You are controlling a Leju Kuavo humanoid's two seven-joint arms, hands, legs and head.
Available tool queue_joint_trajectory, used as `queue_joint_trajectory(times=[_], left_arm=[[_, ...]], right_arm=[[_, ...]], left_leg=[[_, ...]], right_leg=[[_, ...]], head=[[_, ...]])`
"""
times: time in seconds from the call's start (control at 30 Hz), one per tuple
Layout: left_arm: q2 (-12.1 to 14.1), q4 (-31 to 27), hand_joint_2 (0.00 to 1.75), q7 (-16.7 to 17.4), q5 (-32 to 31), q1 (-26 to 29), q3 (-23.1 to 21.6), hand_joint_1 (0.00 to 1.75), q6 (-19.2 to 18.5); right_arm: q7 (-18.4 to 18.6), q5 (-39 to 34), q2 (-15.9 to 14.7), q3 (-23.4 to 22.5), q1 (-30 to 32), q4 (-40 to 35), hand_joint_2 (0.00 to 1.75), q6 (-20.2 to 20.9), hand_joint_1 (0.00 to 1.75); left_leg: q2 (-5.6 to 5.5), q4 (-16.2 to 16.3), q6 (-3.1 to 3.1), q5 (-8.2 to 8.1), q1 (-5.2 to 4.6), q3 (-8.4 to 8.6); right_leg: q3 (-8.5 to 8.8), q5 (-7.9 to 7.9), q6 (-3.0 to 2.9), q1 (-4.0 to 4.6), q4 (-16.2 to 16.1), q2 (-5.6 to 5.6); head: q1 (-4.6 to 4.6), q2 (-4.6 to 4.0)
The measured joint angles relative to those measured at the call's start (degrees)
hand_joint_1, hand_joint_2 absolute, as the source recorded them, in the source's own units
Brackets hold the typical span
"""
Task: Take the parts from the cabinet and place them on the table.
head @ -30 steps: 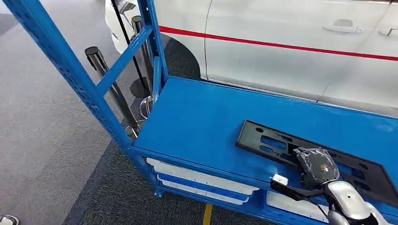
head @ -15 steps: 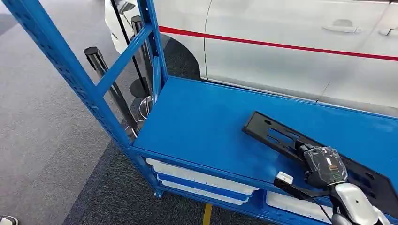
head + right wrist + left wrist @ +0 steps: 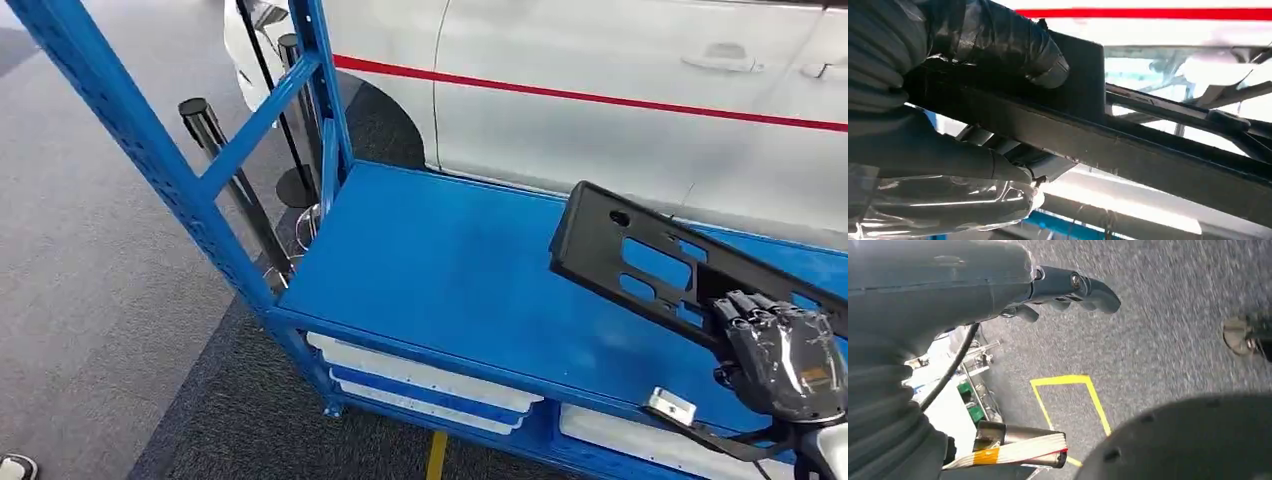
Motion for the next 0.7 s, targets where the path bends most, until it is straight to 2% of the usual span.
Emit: queue_joint_trajectory(times=[0.03, 0.07, 0.1, 0.13, 0.17, 0.2, 0.23, 0.3, 0.33, 0.37, 0.4, 0.43, 0.47, 0.5, 0.53, 0.7], left_arm=[[0.5, 0.5, 1.75, 0.1, 0.0, 0.1, -0.3, 0.00, 0.1], [0.3, 0.6, 1.75, 0.2, -0.1, 0.0, -0.5, 0.00, -0.1], [0.0, 0.6, 1.75, 0.3, -0.2, 0.1, -0.6, 0.00, -0.2], [0.1, 0.6, 1.75, 0.5, -0.2, 0.1, -0.7, 0.00, -0.4], [0.0, 0.6, 1.75, 0.7, -0.2, 0.2, -0.8, 0.00, -0.6], [0.0, 0.6, 1.75, 1.0, -0.2, 0.2, -0.9, 0.00, -0.8], [0.0, 0.6, 1.75, 1.2, -0.5, 0.2, -1.0, 0.00, -0.9], [0.0, 0.6, 1.75, 1.3, -0.7, 0.1, -1.4, 0.00, -1.0], [0.0, 0.6, 1.75, 1.4, -0.7, 0.2, -1.5, 0.00, -1.0], [0.0, 0.6, 1.75, 1.4, -0.8, 0.2, -1.7, 0.00, -1.0], [0.0, 0.6, 1.75, 1.5, -0.8, 0.1, -1.8, 0.00, -1.0], [0.0, 0.6, 1.75, 1.7, -0.9, 0.1, -1.9, 0.00, -1.1], [-0.1, 0.6, 1.75, 2.0, -0.9, 0.1, -1.9, 0.00, -1.2], [0.6, 0.7, 1.75, 2.4, -1.0, 0.2, -2.0, 0.00, -1.4], [1.1, 1.1, 1.75, 2.6, -1.0, 0.2, -2.0, 0.00, -1.4], [1.0, 1.1, 1.75, 2.6, -1.0, 0.1, -2.0, 0.00, -1.5]], right_arm=[[0.0, 0.1, -0.1, -0.1, 0.3, -0.2, 1.75, 0.0, 1.75], [-0.1, 0.2, -0.5, -0.3, 1.0, -0.7, 1.75, -0.1, 1.75], [-0.1, 0.3, -0.7, -0.5, 1.2, -0.9, 1.75, -0.1, 1.75], [-0.2, 0.4, -0.7, -0.6, 1.7, -1.2, 1.75, -0.1, 1.75], [-0.3, 0.4, -0.7, -0.7, 1.8, -1.3, 1.75, -0.1, 1.75], [-0.3, 0.5, -1.0, -0.8, 1.9, -1.7, 1.75, -0.1, 1.75], [-0.3, 0.5, -1.3, -1.1, 2.3, -1.9, 1.75, -0.1, 1.75], [-0.3, 0.5, -1.5, -1.3, 2.7, -2.2, 1.75, -0.1, 1.75], [-0.3, 0.5, -1.5, -1.3, 2.9, -2.2, 1.75, -0.1, 1.75], [-0.3, 0.5, -1.6, -1.3, 3.2, -2.2, 1.75, -0.1, 1.75], [-0.3, 0.5, -1.6, -1.3, 3.4, -2.2, 1.75, -0.1, 1.75], [-0.3, 0.5, -1.8, -1.3, 3.4, -2.2, 1.75, 0.0, 1.75], [-0.3, 0.4, -2.1, -1.3, 3.4, -2.2, 1.75, 0.1, 1.75], [-0.4, 0.3, -2.1, -1.3, 3.6, -2.3, 1.75, 0.3, 1.75], [-0.4, 0.3, -2.0, -1.3, 3.7, -2.3, 1.75, 0.4, 1.75], [-0.5, 0.3, -2.0, -1.3, 3.8, -2.3, 1.75, 0.3, 1.75]], left_leg=[[-0.12, 1.1, -0.56, -0.49, 0.04, -0.81], [-0.40, 1.8, -0.89, -0.77, -0.43, -0.82], [-0.44, 2.2, -0.93, -0.74, -0.39, -1.46], [-0.46, 2.2, -1.01, -0.67, -0.41, -1.59], [-0.52, 2.5, -1.29, -0.72, -0.19, -1.90], [-0.30, 3.8, -1.30, -2.49, -0.11, -2.50], [-0.09, 6.8, -1.35, -5.50, -0.12, -3.57], [-0.08, 14.7, -1.35, -10.54, -0.22, -6.06], [-0.09, 17.6, -1.09, -11.81, -0.39, -6.78], [-0.09, 18.4, -0.63, -11.79, -0.80, -6.57], [-0.10, 17.1, 0.14, -10.72, -1.21, -5.34], [-0.14, 13.3, 1.48, -8.66, -1.88, -2.78], [-0.17, 8.2, 3.27, -6.62, -2.82, 0.44], [-0.15, 3.0, 5.71, -5.61, -4.37, 3.96], [-0.01, 1.1, 6.35, -6.26, -4.87, 5.01], [0.05, 0.4, 6.48, -6.59, -4.97, 5.33]], right_leg=[[-0.71, 1.73, -0.93, 0.53, 1.5, 0.86], [-0.78, 0.70, -2.10, -0.22, 1.6, 0.86], [-1.18, 0.29, -2.98, 0.02, 2.2, 0.90], [-1.70, 0.21, -3.26, 0.01, 2.5, 0.87], [-2.21, 0.51, -4.01, -0.05, 2.4, 0.84], [-2.60, 0.80, -4.49, 0.10, 2.4, 0.62], [-2.98, 1.24, -4.83, 0.23, 2.3, 0.57], [-3.75, 2.03, -5.16, 0.81, 2.2, 0.45], [-4.20, 2.35, -5.36, 1.19, 2.2, 0.38], [-4.62, 2.71, -5.61, 1.62, 2.2, 0.31], [-5.06, 3.11, -5.77, 2.14, 2.2, 0.27], [-5.55, 3.60, -6.03, 2.77, 2.1, 0.27], [-5.99, 4.13, -6.32, 3.38, 2.0, 0.31], [-6.12, 4.68, -6.71, 2.87, 1.8, 0.15], [-6.13, 4.87, -6.47, 3.30, 1.7, 0.01], [-6.10, 4.99, -6.39, 3.53, 1.6, 0.09]], head=[[0.20, 0.02], [0.09, 0.00], [-0.15, 0.02], [-0.20, 0.00], [-0.20, 0.00], [-0.20, 0.00], [-0.35, 0.00], [-0.35, 0.00], [-0.35, 0.00], [-0.37, 0.00], [-0.37, 0.00], [-0.35, 0.00], [-0.37, 0.00], [-0.31, 0.02], [-0.11, 0.02], [-0.09, 0.02]])
